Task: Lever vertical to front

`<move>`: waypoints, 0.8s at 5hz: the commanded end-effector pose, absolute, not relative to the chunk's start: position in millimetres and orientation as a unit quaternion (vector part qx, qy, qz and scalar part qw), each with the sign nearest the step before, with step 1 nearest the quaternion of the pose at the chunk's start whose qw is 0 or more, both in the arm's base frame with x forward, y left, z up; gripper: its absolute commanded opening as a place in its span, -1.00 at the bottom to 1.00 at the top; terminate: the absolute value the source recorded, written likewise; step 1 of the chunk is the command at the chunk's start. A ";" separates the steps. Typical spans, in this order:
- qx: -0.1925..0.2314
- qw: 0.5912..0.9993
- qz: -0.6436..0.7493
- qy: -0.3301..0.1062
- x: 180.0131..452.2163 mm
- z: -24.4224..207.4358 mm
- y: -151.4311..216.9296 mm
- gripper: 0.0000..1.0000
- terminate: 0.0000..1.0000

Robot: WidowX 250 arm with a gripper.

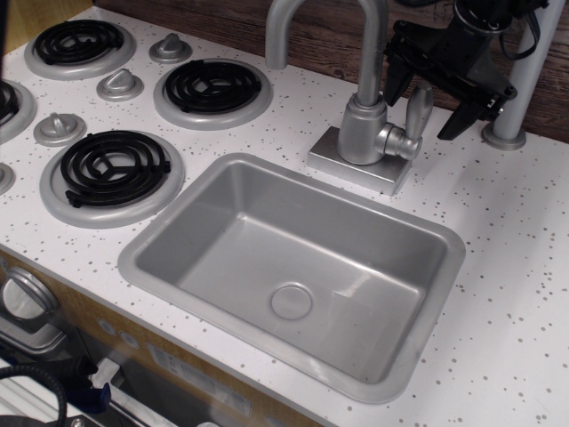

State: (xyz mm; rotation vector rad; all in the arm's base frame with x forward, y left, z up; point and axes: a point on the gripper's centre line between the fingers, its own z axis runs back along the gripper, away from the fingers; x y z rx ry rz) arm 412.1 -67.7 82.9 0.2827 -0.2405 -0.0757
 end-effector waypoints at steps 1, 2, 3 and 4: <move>0.133 0.980 -0.043 -0.143 425.9 97.1 -70.7 1.00 -1.00; 0.138 0.980 -0.039 -0.136 423.7 96.7 -70.8 -1.00 -1.00; 0.141 0.981 -0.026 -0.127 412.7 96.9 -68.0 -1.00 -1.00; 0.141 0.986 -0.005 -0.093 392.7 96.4 -62.8 -1.00 -1.00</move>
